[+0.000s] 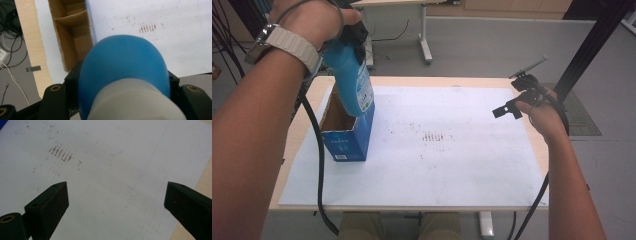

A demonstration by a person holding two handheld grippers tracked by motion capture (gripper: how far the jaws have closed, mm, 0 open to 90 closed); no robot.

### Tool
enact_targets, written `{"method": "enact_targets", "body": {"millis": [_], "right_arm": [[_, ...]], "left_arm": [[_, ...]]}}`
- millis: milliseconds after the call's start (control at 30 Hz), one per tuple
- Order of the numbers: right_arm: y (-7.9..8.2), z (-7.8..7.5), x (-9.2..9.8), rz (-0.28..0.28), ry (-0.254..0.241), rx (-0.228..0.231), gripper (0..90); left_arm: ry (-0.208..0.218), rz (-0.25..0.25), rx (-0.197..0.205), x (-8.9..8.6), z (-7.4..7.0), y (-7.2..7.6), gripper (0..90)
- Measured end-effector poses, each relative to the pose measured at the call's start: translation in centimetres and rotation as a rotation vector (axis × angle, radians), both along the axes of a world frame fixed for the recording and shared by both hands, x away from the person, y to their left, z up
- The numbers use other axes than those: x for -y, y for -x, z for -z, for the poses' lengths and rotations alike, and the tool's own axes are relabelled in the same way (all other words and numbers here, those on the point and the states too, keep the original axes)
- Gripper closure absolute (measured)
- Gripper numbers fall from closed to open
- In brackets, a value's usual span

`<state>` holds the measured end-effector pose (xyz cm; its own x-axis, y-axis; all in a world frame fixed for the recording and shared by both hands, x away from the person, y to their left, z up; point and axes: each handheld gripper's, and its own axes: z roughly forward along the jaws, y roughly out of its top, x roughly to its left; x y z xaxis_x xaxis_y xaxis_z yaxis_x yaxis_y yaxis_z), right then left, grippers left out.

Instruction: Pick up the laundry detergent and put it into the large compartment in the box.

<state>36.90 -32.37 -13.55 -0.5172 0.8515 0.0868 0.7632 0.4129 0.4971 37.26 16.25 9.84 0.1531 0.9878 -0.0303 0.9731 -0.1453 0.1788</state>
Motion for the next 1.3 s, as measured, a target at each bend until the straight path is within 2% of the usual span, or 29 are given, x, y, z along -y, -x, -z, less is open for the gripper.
{"method": "enact_targets", "body": {"millis": [233,600,900,1100,1300], "right_arm": [[0.0,0.0,0.1,-0.001,0.004,-0.003,5.5],[0.0,0.1,0.5,0.013,0.004,-0.01,5.5],[-0.2,0.4,0.4,0.015,0.005,-0.017,5.4],[-0.3,0.6,0.2,0.015,0.003,-0.02,5.5],[-0.6,0.9,0.3,0.015,0.006,-0.027,5.5]], "left_arm": [[-0.008,-0.041,-0.002,-1.1,0.0,-0.5,38.7],[0.002,-0.073,0.002,-2.4,-0.3,-0.8,38.7],[-0.011,-0.1,0.005,-3.4,-0.2,-0.9,38.7],[-0.022,-0.113,0.001,-3.9,0.5,-1.4,38.7],[-0.009,-0.128,-0.009,-5.0,1.5,-2.1,38.7]]}}
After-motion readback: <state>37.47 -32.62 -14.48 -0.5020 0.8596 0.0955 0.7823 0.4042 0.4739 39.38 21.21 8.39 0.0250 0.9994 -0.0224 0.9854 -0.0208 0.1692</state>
